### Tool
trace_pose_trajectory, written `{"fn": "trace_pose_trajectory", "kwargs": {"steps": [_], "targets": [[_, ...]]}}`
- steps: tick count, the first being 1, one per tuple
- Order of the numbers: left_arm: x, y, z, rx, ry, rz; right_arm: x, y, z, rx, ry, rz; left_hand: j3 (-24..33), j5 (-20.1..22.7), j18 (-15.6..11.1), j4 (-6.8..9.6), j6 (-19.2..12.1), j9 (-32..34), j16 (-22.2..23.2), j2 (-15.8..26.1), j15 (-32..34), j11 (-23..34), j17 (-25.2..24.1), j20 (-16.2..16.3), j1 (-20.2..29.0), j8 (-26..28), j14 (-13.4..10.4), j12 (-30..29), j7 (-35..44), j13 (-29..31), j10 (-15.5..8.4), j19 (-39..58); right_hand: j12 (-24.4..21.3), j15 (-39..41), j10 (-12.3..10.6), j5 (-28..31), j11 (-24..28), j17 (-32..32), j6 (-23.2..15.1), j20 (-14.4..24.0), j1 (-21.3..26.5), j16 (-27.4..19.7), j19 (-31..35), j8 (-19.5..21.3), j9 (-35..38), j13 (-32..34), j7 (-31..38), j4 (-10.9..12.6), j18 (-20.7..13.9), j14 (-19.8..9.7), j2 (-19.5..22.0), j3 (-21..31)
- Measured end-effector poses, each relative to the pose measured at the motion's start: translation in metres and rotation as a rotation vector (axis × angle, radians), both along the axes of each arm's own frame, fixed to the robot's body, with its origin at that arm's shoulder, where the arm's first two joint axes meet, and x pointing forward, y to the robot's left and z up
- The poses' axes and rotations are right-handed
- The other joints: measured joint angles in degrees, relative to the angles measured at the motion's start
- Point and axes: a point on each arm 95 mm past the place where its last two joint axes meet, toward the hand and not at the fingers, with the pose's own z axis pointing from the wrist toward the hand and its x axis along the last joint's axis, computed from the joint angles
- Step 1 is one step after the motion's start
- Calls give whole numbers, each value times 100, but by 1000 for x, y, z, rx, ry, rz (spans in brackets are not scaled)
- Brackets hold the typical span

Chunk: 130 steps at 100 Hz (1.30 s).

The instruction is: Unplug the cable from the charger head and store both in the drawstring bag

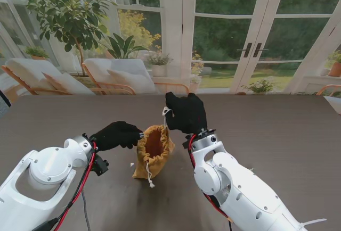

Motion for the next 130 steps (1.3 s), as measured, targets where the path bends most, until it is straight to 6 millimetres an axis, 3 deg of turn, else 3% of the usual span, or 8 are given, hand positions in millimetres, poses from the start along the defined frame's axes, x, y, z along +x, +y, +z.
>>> {"fn": "trace_pose_trajectory", "kwargs": {"steps": [13,22,27,40,58,96,117,130], "targets": [[-5,2,1,7,-28,30,-1,0,3,-10,10,-1,236,-19,-7,0,-14,-37,40,-9,129,266,71,124,-173,404,0,258,411,-1,1,7,0,6,0,0,2,0,-2,0,0,0,1,14,1,0,-3,2,-1,0,0,0],[-8,3,2,28,-68,51,-2,1,4,-16,19,-5,270,-255,-13,-5,-44,-91,360,-447,740,928,383,562,-106,1548,-11,869,1677,47,-9,161,0,9,0,26,41,0,-21,0,0,0,2,24,2,0,-6,3,-1,0,0,0],[-10,3,3,37,-95,64,-2,1,5,-16,24,-8,209,-395,-21,-6,-44,-91,480,-524,1084,1282,545,829,-39,1761,-30,1119,2476,82,-24,285,0,10,0,26,43,0,-22,0,0,0,2,25,2,0,-6,57,-1,0,0,0],[-18,2,9,39,-158,91,-3,1,7,-29,41,-19,189,-354,-40,-6,-44,-40,772,-591,1950,2164,1085,1264,15,1833,-174,1629,4096,509,-180,674,1,11,0,27,44,0,-22,0,0,0,4,27,2,0,-7,57,-1,0,-1,0],[-37,-5,15,72,-214,101,-3,2,9,-45,69,-35,612,145,-44,-8,-116,620,926,-603,2885,2992,1926,1418,-299,2002,-447,2119,4719,1251,-410,1231,1,11,0,74,44,0,-23,0,0,0,5,29,2,0,-54,58,-3,0,-1,0],[-75,-17,0,228,-227,96,0,6,9,-68,126,-65,700,208,-57,-20,-147,529,753,-1002,2558,2382,1977,1125,-836,1531,-524,1900,3334,1305,-464,1354,1,12,0,79,39,0,-23,0,0,1,6,97,2,0,-120,117,-4,0,-1,-2],[-91,-26,-9,306,-209,62,1,6,10,-70,138,-58,828,110,-253,-26,-173,527,840,-1247,2843,2817,2010,1125,-942,1465,-744,2118,3244,1342,-607,1356,2,12,0,81,-18,0,-23,0,0,1,6,105,2,0,-155,118,-4,0,-1,-4],[-96,-31,-16,334,-190,63,0,4,10,-83,153,-40,833,-21,-304,-26,-157,300,842,-1302,2850,2821,1974,1124,-948,906,-758,2132,2278,1290,-613,1357,2,12,0,89,-22,0,-23,0,0,1,6,120,2,0,-188,118,-4,0,-1,-5]]}}
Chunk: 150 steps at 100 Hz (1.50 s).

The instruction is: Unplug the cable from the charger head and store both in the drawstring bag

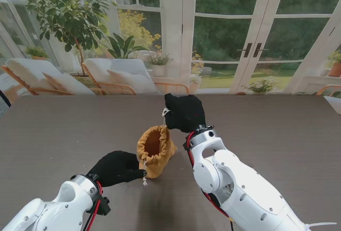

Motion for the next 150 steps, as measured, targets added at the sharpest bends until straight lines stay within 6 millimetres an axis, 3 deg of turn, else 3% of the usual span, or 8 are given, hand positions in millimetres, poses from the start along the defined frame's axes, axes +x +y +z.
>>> {"fn": "trace_pose_trajectory", "kwargs": {"steps": [14,34,52,69,98,112,131,150], "targets": [[-2,-3,-11,6,18,15,1,-2,0,-28,20,18,9,-222,-112,-18,129,-391,74,-4,1,-104,-184,36,-64,-574,-41,2,-1038,-264,47,0,0,0,0,3,-3,0,0,0,0,0,1,26,0,0,-10,0,-2,0,0,-1],[3,-4,-28,47,16,30,0,-5,1,-31,31,21,9,-431,-202,-18,136,-617,80,-4,13,-124,-208,131,-64,-760,-115,2,-1431,-284,56,0,0,0,0,15,-6,0,0,0,0,0,1,61,0,0,-52,1,-7,0,0,-1],[13,-7,-39,37,14,19,0,-6,2,-26,38,20,9,-555,-243,-18,-154,-620,81,-4,17,-124,-208,144,-64,-311,-131,2,-839,-284,53,0,0,0,0,16,-8,0,0,0,0,0,1,64,0,0,-61,1,-10,0,0,-1],[21,-11,-47,6,1,16,0,-6,2,-18,43,15,223,-565,-277,-18,-379,-734,81,-68,18,-233,-360,145,-59,-287,-151,2,-746,-430,47,-68,0,0,0,17,-9,0,0,0,0,0,1,65,0,0,-63,1,-10,0,0,-2],[26,-13,-60,-28,25,25,-1,-6,2,-10,47,10,681,-477,-296,-18,-596,-905,81,-559,-49,-276,-578,141,17,-373,-196,2,-745,-567,45,-207,0,0,0,17,-10,0,-1,0,0,0,1,68,0,0,-66,1,-10,0,0,-2],[28,-15,-66,-22,19,48,-1,-5,1,-7,49,5,855,-477,-298,-18,-584,-914,81,-742,-60,-258,-635,140,18,-151,-202,4,-422,-573,40,-273,0,0,0,18,-10,0,-2,0,1,0,1,69,0,0,-68,1,-10,0,0,-2],[28,-21,-72,79,6,69,-2,-5,2,-4,50,-4,981,-722,-299,-25,-86,-905,81,-803,-60,90,-592,139,-95,780,-268,222,1148,-547,-20,-275,0,2,0,20,-10,0,-2,0,1,0,2,70,0,0,-74,1,-10,0,0,-2],[31,-26,-76,24,-9,96,-2,-4,3,-2,58,-14,994,-781,-299,-102,-29,-905,81,-803,-60,114,-582,137,-291,654,-268,227,1082,-545,-20,-275,0,40,0,21,-10,0,-2,0,1,0,56,73,0,0,-81,1,-19,0,0,-2]]}}
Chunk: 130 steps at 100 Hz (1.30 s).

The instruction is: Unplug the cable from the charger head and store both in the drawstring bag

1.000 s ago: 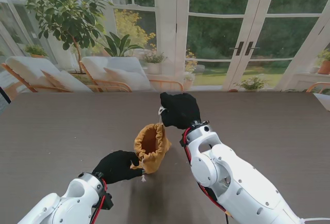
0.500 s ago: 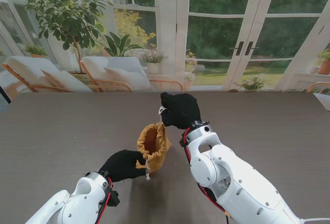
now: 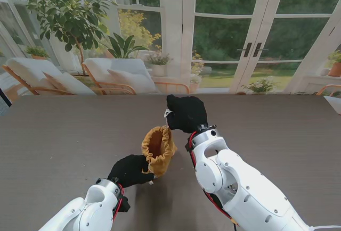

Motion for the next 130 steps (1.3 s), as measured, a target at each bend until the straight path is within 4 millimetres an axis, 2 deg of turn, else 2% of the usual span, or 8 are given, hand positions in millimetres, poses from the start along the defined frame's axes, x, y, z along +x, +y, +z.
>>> {"fn": "trace_pose_trajectory", "kwargs": {"steps": [4,12,17,21,28,35,63,130], "targets": [[2,-1,-2,-17,-3,5,0,0,0,2,2,-1,0,6,0,0,0,1,0,0,0,0,0,0,0,-96,0,0,-132,0,0,0,0,7,0,1,0,0,0,0,0,0,5,2,0,0,-4,0,-1,0,0,0],[4,-2,-6,-39,1,-3,0,1,0,4,3,0,-3,126,0,1,-391,36,0,0,0,-104,3,-1,201,-509,0,-27,-693,2,-4,0,0,9,0,2,0,0,0,0,1,0,5,4,0,0,-6,0,-2,0,0,0],[4,-3,-6,-45,0,-8,-1,1,0,5,4,0,-64,320,0,-294,-693,94,-2,-158,0,-136,21,-6,619,-649,0,-74,-827,5,-49,0,0,10,0,2,0,0,0,0,0,0,7,4,0,0,-8,0,-3,0,0,0],[5,-3,-7,-51,-2,-6,-1,1,0,7,5,-1,-167,410,0,-411,-856,162,-5,-252,0,-144,24,-16,847,-739,0,-75,-898,11,-55,0,0,11,0,2,0,0,0,0,1,0,7,4,0,0,-9,0,-4,0,0,0],[5,-3,-8,-73,-3,6,-1,1,-1,11,8,-3,-470,679,7,-408,-1079,390,-5,-252,0,-183,44,-73,1470,-929,0,254,-747,23,-90,0,0,11,0,3,0,0,0,0,1,0,8,4,0,0,-10,0,-5,0,0,0],[5,-3,-8,-105,-3,25,-1,1,-1,13,10,-4,-498,875,15,-406,-1185,471,-5,-244,0,-225,76,-73,1699,-1013,0,587,-663,30,-98,0,0,11,0,4,0,0,0,0,1,0,9,4,0,0,-15,0,-29,0,0,0],[5,-4,-13,-201,5,74,-1,1,-2,22,17,-6,-514,1310,94,-403,-1337,687,-5,-124,0,-252,78,-75,1815,-1149,76,778,-610,44,-101,0,0,12,0,9,0,0,0,0,1,0,10,4,0,0,-24,0,-40,0,0,0],[-18,16,-2,-324,-17,104,1,-3,-2,19,23,-18,-519,1193,116,-481,-1325,751,70,-19,83,-308,-69,-60,2048,-952,116,1299,-356,19,-87,0,0,14,0,22,0,0,0,0,1,1,13,6,0,0,-52,0,-41,-1,0,0]]}}
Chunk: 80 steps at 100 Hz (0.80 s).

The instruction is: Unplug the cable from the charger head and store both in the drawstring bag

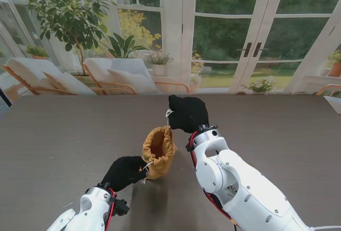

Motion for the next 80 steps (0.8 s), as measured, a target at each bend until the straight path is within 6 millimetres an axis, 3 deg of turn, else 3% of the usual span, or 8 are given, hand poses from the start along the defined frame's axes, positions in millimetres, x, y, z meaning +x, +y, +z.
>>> {"fn": "trace_pose_trajectory", "kwargs": {"steps": [80], "targets": [[-10,3,23,-347,-21,-39,3,-3,-5,-8,26,-8,9,-1,1,-2,149,-100,281,-11,62,-59,-724,360,104,102,118,292,13,-343,134,-274,0,0,0,2,-1,0,0,0,0,1,2,45,0,0,-14,0,-1,0,0,0]]}}
